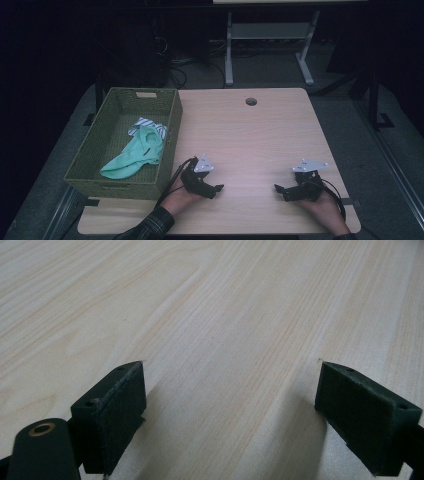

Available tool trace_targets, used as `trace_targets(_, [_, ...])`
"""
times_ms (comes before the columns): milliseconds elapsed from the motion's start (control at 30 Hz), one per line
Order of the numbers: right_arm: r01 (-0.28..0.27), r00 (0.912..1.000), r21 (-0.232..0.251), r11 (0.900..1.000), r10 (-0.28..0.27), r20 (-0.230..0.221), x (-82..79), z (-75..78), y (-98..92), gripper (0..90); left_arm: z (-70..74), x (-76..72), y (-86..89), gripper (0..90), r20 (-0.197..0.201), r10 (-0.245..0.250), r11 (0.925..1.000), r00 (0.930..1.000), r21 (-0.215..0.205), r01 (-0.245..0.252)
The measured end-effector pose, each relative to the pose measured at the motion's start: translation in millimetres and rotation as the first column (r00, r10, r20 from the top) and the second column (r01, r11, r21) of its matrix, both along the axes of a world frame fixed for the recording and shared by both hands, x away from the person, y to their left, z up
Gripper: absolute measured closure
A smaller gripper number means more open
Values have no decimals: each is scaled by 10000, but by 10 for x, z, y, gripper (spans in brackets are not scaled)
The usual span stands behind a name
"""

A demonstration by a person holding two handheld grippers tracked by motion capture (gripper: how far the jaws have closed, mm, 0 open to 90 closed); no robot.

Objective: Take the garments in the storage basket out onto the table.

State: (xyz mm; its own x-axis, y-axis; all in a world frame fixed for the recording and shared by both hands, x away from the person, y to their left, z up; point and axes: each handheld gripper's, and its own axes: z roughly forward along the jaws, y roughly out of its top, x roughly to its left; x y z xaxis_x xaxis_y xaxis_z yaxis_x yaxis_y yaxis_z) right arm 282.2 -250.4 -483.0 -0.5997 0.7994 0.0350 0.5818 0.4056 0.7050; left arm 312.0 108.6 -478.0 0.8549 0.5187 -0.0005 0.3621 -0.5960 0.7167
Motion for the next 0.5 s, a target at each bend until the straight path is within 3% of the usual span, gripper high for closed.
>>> trace_targets(500, [-57,10000,-20,10000,57,37,9,-1,-2,22,16,12,-9,123,-127,-81,9999,9999,147,83])
